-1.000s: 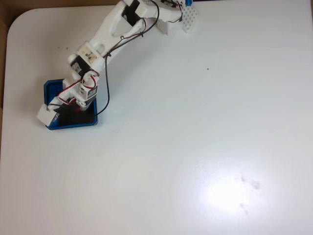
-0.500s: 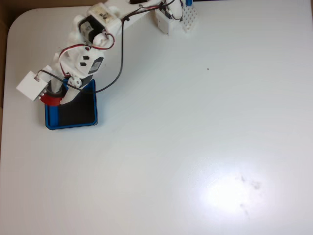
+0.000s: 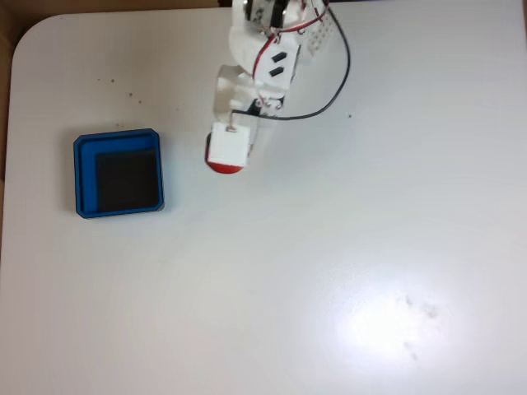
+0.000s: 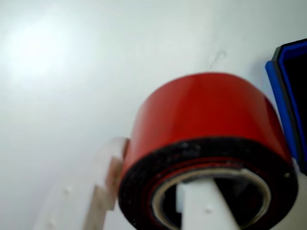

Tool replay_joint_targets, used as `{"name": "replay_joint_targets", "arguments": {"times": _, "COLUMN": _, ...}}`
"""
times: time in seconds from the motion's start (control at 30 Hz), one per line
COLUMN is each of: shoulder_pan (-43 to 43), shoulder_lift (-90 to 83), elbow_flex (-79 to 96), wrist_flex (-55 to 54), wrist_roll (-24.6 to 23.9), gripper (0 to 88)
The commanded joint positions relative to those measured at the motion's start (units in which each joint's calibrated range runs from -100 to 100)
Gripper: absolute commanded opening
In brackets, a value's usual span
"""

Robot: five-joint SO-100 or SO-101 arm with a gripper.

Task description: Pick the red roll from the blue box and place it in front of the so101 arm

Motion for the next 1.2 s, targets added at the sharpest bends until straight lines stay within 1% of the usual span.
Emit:
{"name": "replay_joint_targets", "arguments": {"times": 0.0, "shoulder_pan": -8.49, "shoulder_lift": -4.08, "elbow_flex": 0.81, "wrist_flex": 7.14, "wrist_roll": 0.23, "gripper": 0.5}}
{"name": "replay_joint_targets", "arguments": {"times": 0.17, "shoulder_pan": -16.01, "shoulder_lift": -3.74, "elbow_flex": 4.13, "wrist_flex": 13.66, "wrist_roll": -0.38, "gripper": 0.5}}
{"name": "replay_joint_targets", "arguments": {"times": 0.37, "shoulder_pan": -18.45, "shoulder_lift": -0.73, "elbow_flex": 11.59, "wrist_flex": 12.92, "wrist_roll": -0.9, "gripper": 0.5}}
{"name": "replay_joint_targets", "arguments": {"times": 0.6, "shoulder_pan": -18.55, "shoulder_lift": 1.61, "elbow_flex": 17.16, "wrist_flex": 3.01, "wrist_roll": -5.55, "gripper": 0.5}}
{"name": "replay_joint_targets", "arguments": {"times": 0.73, "shoulder_pan": -19.33, "shoulder_lift": 1.69, "elbow_flex": 24.98, "wrist_flex": 0.46, "wrist_roll": -5.02, "gripper": 0.5}}
{"name": "replay_joint_targets", "arguments": {"times": 0.9, "shoulder_pan": -22.75, "shoulder_lift": 1.61, "elbow_flex": 34.77, "wrist_flex": -4.58, "wrist_roll": -4.85, "gripper": 0.6}}
{"name": "replay_joint_targets", "arguments": {"times": 1.17, "shoulder_pan": -25.29, "shoulder_lift": 1.52, "elbow_flex": 41.78, "wrist_flex": -12.41, "wrist_roll": -4.58, "gripper": 0.6}}
